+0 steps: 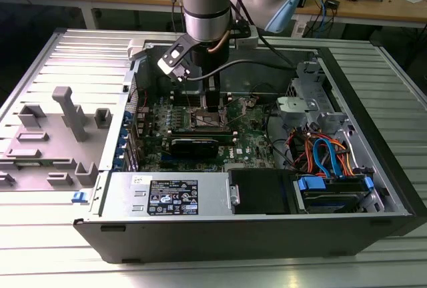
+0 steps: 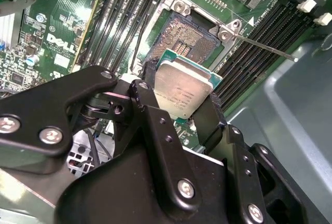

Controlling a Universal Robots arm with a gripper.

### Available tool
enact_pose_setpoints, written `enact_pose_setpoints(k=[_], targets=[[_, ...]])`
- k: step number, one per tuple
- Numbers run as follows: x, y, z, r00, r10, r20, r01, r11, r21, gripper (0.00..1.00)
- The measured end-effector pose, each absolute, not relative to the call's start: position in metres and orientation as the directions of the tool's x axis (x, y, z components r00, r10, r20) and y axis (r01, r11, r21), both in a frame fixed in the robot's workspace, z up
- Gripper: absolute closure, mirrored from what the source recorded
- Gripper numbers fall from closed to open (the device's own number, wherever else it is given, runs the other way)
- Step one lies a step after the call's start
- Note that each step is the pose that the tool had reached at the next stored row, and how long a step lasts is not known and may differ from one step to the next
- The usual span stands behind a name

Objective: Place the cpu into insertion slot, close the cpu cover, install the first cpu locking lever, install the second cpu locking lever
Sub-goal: 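Place the cpu into insertion slot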

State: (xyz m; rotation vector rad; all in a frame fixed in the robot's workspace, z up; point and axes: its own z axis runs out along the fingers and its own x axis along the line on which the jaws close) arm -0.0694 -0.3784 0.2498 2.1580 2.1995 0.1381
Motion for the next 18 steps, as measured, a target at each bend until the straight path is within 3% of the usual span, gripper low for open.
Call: enact_pose_setpoints(k=[8, 11, 18], targets=[[-0.069, -0.378, 0.248, -0.020, 1.000, 0.023, 0.994, 0.018, 0.104, 0.46], [-0.078, -0.378, 0.218, -0.009, 0.999, 0.032, 0.995, 0.006, 0.104, 0.46], [-0.078, -0.378, 0.207, -0.009, 0.999, 0.032, 0.995, 0.006, 0.104, 0.46]])
